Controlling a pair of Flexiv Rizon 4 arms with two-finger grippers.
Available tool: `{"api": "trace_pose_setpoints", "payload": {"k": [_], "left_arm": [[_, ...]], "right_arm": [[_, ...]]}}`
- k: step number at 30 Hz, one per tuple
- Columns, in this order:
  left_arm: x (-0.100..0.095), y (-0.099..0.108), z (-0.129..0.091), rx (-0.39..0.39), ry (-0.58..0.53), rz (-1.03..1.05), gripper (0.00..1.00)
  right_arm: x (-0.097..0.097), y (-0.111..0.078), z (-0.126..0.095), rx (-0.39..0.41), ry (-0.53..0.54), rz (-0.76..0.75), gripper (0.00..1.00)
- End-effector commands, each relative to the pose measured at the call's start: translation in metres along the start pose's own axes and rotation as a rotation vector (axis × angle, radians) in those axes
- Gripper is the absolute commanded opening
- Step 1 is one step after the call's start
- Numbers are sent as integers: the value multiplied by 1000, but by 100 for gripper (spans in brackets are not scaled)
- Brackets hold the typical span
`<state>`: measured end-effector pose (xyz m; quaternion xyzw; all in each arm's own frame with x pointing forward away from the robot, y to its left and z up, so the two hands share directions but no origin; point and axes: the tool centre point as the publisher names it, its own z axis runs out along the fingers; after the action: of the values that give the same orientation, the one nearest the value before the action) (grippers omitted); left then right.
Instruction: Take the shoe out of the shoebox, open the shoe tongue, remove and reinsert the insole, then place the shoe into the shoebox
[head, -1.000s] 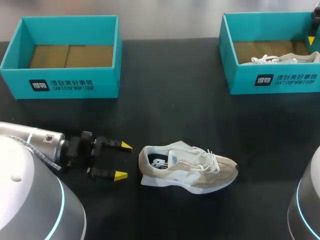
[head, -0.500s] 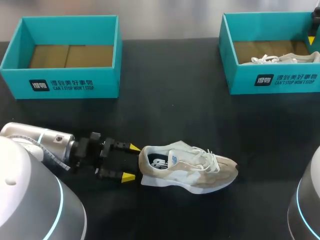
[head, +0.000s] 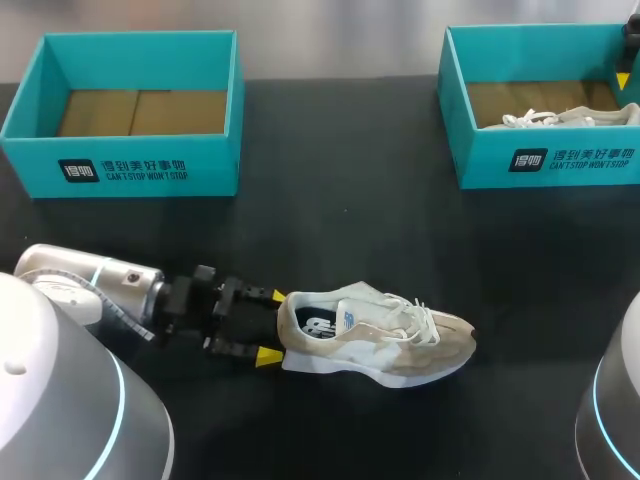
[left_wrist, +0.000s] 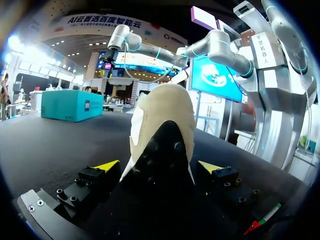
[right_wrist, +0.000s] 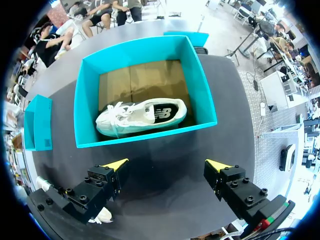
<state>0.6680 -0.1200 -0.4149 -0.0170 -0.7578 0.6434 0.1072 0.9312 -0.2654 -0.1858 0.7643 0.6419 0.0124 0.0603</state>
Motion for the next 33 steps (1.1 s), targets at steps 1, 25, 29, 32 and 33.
{"api": "trace_pose_setpoints", "payload": {"k": [1,25,29,32,33], "left_arm": [[0,0,5,2,0,1,100],[-11,-1,26,-25,17,-7,100],[-12,1,29,-21,30,-13,100],[-11,3,33,-19,37,-19,100],[-11,3,35,-16,44,-21,100]], "right_arm": [[0,0,0,0,0,0,100],[0,0,0,0,0,0,100],[0,0,0,0,0,0,100],[0,0,0,0,0,0,100],[0,0,0,0,0,0,100]]}}
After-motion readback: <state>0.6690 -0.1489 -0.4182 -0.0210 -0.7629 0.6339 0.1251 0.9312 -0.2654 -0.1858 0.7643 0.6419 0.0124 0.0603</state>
